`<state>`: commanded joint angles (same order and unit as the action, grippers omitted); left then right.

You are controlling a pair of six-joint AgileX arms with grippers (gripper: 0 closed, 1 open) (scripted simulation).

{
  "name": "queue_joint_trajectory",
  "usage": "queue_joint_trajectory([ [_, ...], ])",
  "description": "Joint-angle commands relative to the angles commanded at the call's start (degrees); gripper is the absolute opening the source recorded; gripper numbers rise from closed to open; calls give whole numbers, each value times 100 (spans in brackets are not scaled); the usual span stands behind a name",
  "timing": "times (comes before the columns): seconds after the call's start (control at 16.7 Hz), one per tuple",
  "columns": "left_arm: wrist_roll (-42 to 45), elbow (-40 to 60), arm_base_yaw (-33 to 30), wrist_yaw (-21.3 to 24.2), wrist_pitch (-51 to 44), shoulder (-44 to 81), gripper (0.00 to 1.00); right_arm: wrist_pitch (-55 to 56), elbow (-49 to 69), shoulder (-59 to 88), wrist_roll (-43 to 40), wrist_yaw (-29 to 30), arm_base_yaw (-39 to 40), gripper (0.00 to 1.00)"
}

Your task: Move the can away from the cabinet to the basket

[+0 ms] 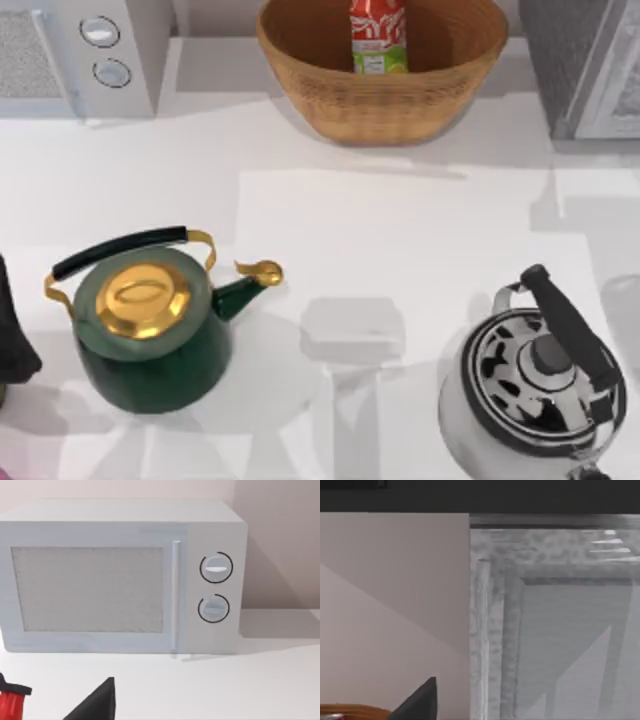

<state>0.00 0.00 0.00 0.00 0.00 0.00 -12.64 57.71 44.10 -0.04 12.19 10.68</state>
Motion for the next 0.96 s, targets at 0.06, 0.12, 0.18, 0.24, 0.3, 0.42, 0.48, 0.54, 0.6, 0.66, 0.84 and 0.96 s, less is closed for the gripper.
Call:
queue_joint_trajectory([
  [0.06, 0, 0, 0, 0, 0, 0, 100, 118, -584, -414, 0, -114, -101, 100],
  [0.12, 0, 0, 0, 0, 0, 0, 100, 238, -1189, -836, -1, -229, -204, 100],
  [0.18, 0, 0, 0, 0, 0, 0, 100, 358, -1801, -1262, 1, -344, -306, 100],
  [0.24, 0, 0, 0, 0, 0, 0, 100, 477, -2406, -1684, 2, -459, -406, 100],
  [0.3, 0, 0, 0, 0, 0, 0, 100, 594, -2986, -2095, 3, -572, -503, 100],
  [0.42, 0, 0, 0, 0, 0, 0, 100, 813, -4013, -2863, 2, -784, -687, 100],
  [0.48, 0, 0, 0, 0, 0, 0, 100, 912, -4441, -3210, 2, -880, -771, 100],
  [0.54, 0, 0, 0, 0, 0, 0, 100, 1002, -4811, -3525, 3, -967, -846, 100],
  [0.6, 0, 0, 0, 0, 0, 0, 100, 1081, -5121, -3800, 4, -1044, -913, 100],
  [0.66, 0, 0, 0, 0, 0, 0, 100, 1148, -5372, -4031, 4, -1109, -970, 100],
  [0.84, 0, 0, 0, 0, 0, 0, 100, 1261, -5760, -4400, 4, -1216, -1066, 100],
  [0.96, 0, 0, 0, 0, 0, 0, 100, 1264, -5771, -4410, 4, -1220, -1068, 100],
])
